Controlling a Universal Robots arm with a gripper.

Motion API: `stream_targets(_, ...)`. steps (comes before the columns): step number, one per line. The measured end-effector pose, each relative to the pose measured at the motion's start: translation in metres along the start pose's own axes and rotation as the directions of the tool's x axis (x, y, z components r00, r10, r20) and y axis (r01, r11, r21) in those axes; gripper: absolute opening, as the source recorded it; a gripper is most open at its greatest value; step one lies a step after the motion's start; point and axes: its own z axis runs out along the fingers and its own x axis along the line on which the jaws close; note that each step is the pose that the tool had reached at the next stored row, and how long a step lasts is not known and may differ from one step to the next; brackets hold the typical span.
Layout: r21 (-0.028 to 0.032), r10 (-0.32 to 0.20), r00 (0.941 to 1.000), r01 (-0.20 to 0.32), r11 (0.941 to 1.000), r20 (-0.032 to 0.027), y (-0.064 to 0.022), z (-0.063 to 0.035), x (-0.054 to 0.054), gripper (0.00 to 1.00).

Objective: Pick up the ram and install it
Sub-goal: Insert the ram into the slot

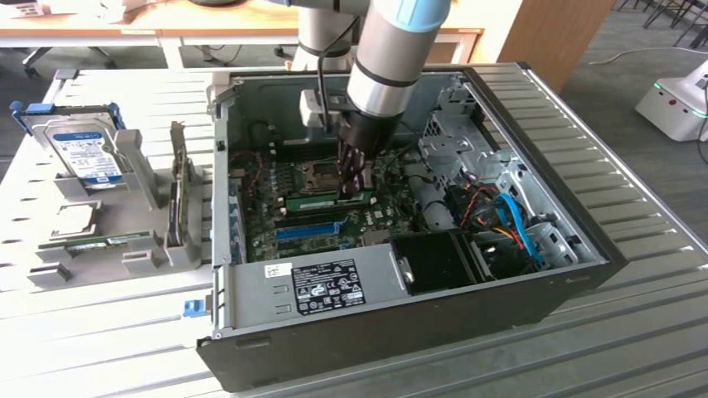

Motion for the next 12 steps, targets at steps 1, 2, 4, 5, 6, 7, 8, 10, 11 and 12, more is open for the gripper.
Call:
stream_targets(1, 0.0, 0.0, 1.0, 0.0, 1.0, 0.0, -0.0001, 0.0005, 0.0, 0.12)
stream_targets(2, 0.0, 0.0, 1.0, 0.0, 1.0, -0.0001, -0.0001, 0.0009, 0.0001, 0.12)
stream_targets(4, 0.0, 0.0, 1.0, 0.0, 1.0, -0.0001, -0.0002, 0.0016, 0.0001, 0.12)
stream_targets(5, 0.0, 0.0, 1.0, 0.0, 1.0, -0.0002, -0.0002, 0.0017, 0.0001, 0.12)
stream_targets(6, -0.0001, 0.0, 1.0, 0.0, 1.0, -0.0003, -0.0002, 0.0017, 0.0001, 0.12)
stream_targets(7, -0.0001, 0.0, 1.0, 0.0, 1.0, -0.0002, -0.0002, 0.0017, 0.0, 0.12)
stream_targets(8, -0.0001, 0.0, 1.0, 0.0, 1.0, -0.0001, -0.0002, 0.0018, 0.0, 0.12)
stream_targets(10, 0.0, 0.0, 1.0, 0.0, 1.0, 0.0, -0.0002, 0.0018, 0.0, 0.12)
stream_targets(11, 0.0, 0.0, 1.0, 0.0, 1.0, 0.0, -0.0003, 0.0018, 0.0, 0.13)
stream_targets(12, 0.0, 0.0, 1.0, 0.0, 1.0, 0.0, -0.0002, 0.0018, 0.0, 0.18)
